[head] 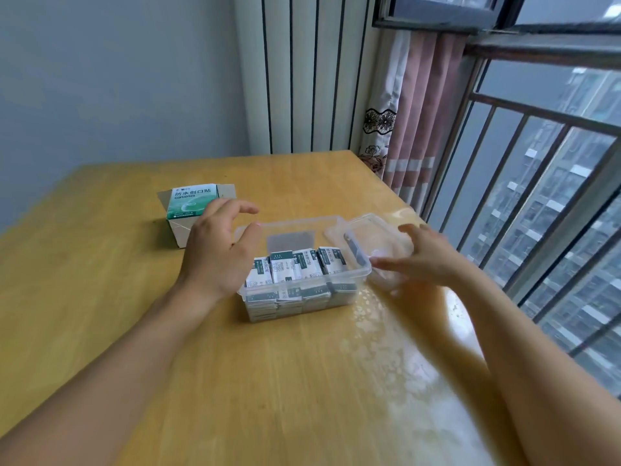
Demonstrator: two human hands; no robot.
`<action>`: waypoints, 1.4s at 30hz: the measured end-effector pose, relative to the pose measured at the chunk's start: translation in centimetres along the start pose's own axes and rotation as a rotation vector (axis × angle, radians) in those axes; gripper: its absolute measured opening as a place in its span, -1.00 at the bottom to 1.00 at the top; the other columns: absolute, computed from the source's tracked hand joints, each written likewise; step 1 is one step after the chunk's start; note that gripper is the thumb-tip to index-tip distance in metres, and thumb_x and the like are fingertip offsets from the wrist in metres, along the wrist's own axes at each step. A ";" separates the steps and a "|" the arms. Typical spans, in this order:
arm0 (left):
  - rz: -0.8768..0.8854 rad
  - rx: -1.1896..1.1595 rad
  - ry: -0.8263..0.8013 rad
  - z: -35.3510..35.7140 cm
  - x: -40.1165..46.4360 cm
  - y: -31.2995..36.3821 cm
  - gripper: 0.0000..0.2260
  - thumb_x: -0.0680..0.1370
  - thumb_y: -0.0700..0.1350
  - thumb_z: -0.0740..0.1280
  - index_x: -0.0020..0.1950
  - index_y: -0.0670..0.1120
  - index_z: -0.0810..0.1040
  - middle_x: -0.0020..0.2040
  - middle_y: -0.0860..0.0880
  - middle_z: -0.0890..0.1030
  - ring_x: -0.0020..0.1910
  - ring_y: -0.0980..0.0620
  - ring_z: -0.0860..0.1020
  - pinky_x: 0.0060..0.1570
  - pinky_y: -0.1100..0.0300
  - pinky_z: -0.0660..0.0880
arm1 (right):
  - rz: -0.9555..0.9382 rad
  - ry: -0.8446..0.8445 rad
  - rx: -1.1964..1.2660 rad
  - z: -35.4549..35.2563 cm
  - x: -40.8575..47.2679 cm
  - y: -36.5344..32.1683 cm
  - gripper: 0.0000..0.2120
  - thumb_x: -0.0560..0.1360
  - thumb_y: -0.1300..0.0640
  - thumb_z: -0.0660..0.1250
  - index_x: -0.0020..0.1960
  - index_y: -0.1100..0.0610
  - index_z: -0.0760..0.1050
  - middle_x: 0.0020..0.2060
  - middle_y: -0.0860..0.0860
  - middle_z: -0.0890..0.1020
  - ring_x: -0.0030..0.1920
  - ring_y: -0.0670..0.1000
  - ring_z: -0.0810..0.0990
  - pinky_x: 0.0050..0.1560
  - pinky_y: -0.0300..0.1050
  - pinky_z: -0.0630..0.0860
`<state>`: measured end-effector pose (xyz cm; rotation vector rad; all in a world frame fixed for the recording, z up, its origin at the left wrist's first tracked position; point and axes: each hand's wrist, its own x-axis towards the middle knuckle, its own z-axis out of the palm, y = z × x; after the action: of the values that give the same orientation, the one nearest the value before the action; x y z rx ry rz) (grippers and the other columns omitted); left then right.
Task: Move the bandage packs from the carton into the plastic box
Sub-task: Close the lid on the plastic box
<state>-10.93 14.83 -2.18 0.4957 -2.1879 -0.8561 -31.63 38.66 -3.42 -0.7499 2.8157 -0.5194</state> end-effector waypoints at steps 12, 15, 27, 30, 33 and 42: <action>-0.344 -0.425 -0.083 0.1 -2.6 -2.1 -0.66 0.70 -0.08 0.18 0.49 0.06 0.40 0.33 0.11 0.48 0.18 0.36 0.47 0.08 0.48 0.35 | 0.011 0.131 -0.078 1.3 -0.6 0.5 0.04 0.07 -0.55 0.42 0.28 0.18 0.49 0.18 0.13 0.60 0.16 0.16 0.52 0.14 0.07 0.51; -0.378 -0.463 -0.217 -0.2 -2.9 -1.9 -0.57 0.72 0.00 0.10 0.61 0.10 0.20 0.44 0.23 0.30 0.39 0.29 0.28 0.23 0.42 0.25 | 0.076 0.155 0.191 -0.4 -0.6 1.3 -0.04 0.16 -0.34 0.58 0.36 0.22 0.48 0.26 0.15 0.58 0.13 0.13 0.55 0.12 -0.02 0.49; -0.412 -0.602 -0.153 -0.8 -2.3 -2.9 -0.33 0.51 0.48 0.05 0.36 0.06 0.52 0.36 0.10 0.54 0.41 0.12 0.42 0.37 0.11 0.35 | -0.685 -0.281 0.228 -3.4 -0.6 -6.6 -0.02 0.14 -0.22 0.60 0.49 -0.05 0.35 0.46 -0.18 0.39 0.51 -0.14 0.28 0.56 0.09 0.17; -0.343 -0.585 0.003 -1.7 -1.9 -2.7 -0.69 0.48 0.18 0.25 0.05 0.03 0.62 0.07 0.12 0.63 0.09 0.18 0.54 0.05 0.21 0.46 | -0.748 -0.383 0.128 -3.5 0.1 -7.4 -0.04 0.14 -0.18 0.60 0.48 -0.05 0.35 0.46 -0.20 0.37 0.50 -0.19 0.26 0.58 -0.02 0.13; -0.276 -0.504 -0.004 -2.2 -1.9 -3.3 -0.81 0.42 0.04 0.37 -0.04 0.00 0.64 -0.05 0.05 0.65 -0.06 0.14 0.53 -0.09 0.29 0.42 | -0.799 -0.458 0.105 -3.6 0.8 -7.8 -0.06 0.15 -0.12 0.61 0.48 -0.09 0.34 0.46 -0.21 0.37 0.51 -0.19 0.25 0.59 -0.01 0.11; -0.268 -0.486 -0.099 -1.9 -2.0 -3.5 -0.72 0.34 -0.09 0.43 0.05 0.01 0.60 -0.10 0.01 0.57 -0.10 0.05 0.51 0.03 0.20 0.50 | -0.761 -0.623 0.020 -4.3 1.6 -8.0 -0.05 0.15 -0.10 0.64 0.46 -0.26 0.31 0.49 -0.33 0.26 0.54 -0.25 0.13 0.60 -0.05 0.02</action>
<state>-7.90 12.64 -4.62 0.5131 -1.9264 -1.5333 -30.59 32.60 3.40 -1.6439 1.8943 -0.3202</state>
